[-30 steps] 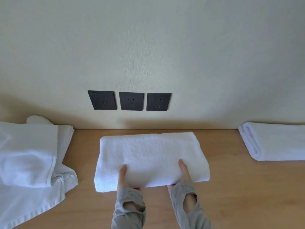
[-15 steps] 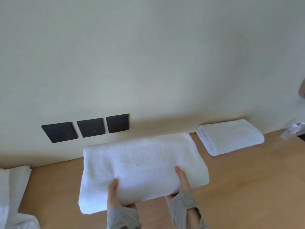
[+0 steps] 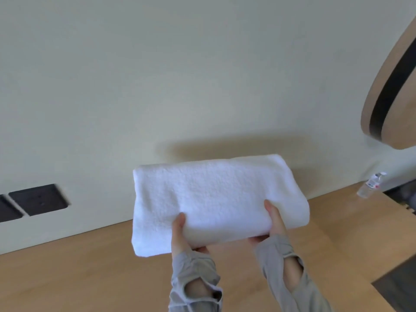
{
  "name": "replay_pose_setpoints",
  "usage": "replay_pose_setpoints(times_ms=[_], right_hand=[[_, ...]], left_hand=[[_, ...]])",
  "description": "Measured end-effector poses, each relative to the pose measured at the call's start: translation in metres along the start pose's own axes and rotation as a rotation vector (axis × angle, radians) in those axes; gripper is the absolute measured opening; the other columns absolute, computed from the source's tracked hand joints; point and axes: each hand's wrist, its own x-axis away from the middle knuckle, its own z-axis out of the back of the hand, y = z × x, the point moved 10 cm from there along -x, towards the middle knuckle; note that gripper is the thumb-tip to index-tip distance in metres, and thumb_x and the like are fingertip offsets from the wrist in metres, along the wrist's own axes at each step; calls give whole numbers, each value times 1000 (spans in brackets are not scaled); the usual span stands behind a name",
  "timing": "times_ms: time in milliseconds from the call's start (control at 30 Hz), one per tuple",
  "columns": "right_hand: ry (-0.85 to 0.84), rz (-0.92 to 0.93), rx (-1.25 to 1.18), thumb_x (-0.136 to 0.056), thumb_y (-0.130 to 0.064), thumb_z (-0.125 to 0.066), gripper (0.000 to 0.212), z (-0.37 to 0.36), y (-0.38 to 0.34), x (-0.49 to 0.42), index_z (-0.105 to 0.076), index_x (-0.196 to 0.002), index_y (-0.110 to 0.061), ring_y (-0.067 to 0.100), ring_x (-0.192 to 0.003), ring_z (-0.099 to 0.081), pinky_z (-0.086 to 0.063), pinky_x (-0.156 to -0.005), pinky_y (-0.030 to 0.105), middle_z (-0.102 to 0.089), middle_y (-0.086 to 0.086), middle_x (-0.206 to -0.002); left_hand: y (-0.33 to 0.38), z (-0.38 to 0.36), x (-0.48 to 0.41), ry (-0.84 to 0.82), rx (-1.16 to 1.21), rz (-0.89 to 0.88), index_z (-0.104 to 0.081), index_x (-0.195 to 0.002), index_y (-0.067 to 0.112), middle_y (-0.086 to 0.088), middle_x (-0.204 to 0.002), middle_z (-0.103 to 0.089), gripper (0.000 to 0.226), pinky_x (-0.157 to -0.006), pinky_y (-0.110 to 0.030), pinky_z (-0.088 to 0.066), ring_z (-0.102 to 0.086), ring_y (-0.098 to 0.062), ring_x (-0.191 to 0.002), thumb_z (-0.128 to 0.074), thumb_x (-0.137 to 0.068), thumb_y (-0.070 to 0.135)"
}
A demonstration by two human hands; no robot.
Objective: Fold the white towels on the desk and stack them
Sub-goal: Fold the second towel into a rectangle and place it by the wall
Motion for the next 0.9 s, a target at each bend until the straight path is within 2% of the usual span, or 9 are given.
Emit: replay_pose_setpoints(times_ms=[67,167,300,400,467,567,633,767,900], right_hand=[[-55,19,25,-91,-29,-52,26,8,-40,-26,-48,-114,-16,17,-83,-58,-56,-50,25,-58,0,-96],[-42,22,14,-90,-29,-55,26,26,-90,-68,-50,-113,-16,17,-83,-59,-56,-48,26,-59,1,-95],[-37,-25,-92,-77,-25,-71,36,37,-113,-118,-63,-110,-15,27,-98,-66,-56,-80,42,-70,6,-105],[-23,-32,-135,-69,-24,-77,43,54,-114,-160,-65,-110,-18,30,-99,-67,-52,-87,49,-72,6,-105],[7,-67,-145,-67,-24,-79,42,70,-101,-185,-66,-107,-20,30,-98,-67,-51,-88,50,-73,5,-102],[47,-137,-126,-70,-24,-77,36,91,-74,-207,-66,-104,-22,30,-97,-67,-52,-86,50,-72,6,-105],[61,-134,-122,-63,-24,-80,48,101,-64,-214,-65,-109,-20,28,-94,-69,-55,-81,46,-71,6,-108],[79,-110,-79,-54,-28,-86,63,113,-63,-216,-64,-112,-15,28,-95,-69,-52,-89,49,-71,7,-108],[165,-144,56,-50,-35,-85,77,126,-81,-219,-58,-119,-14,33,-102,-63,-51,-87,56,-66,11,-112]], left_hand=[[-41,-31,-4,-18,32,12,-60,-92,12,-3,-91,-66,30,-66,-34,-52,-64,-21,-78,-76,-71,26],[-92,-72,-10,-26,56,32,-61,-88,11,-4,-89,-67,27,-69,-31,-53,-65,-20,-76,-77,-71,25],[-130,-109,-30,15,62,-22,-61,-100,9,-3,-96,-65,39,-84,-33,-52,-64,-21,-87,-78,-69,26],[-152,-115,-56,55,64,-58,-60,-87,11,-2,-88,-65,32,-72,-31,-52,-63,-18,-79,-80,-67,26],[-162,-108,-77,104,66,-75,-60,-89,11,-1,-86,-64,34,-65,-30,-50,-63,-18,-77,-80,-66,26],[-177,-90,-106,160,56,-66,-55,-107,10,-1,-95,-62,49,-78,-32,-49,-60,-17,-80,-78,-69,30],[-181,-77,-117,193,50,-95,-53,-114,11,-1,-97,-62,53,-85,-32,-47,-60,-17,-82,-76,-71,32],[-181,-74,-125,95,35,-103,-58,-112,15,-1,-104,-66,46,-86,-34,-47,-63,-17,-93,-75,-73,31],[-150,-58,-120,30,-63,-123,-54,-126,10,-8,-122,-62,57,-98,-35,-47,-63,-19,-104,-68,-77,36]])
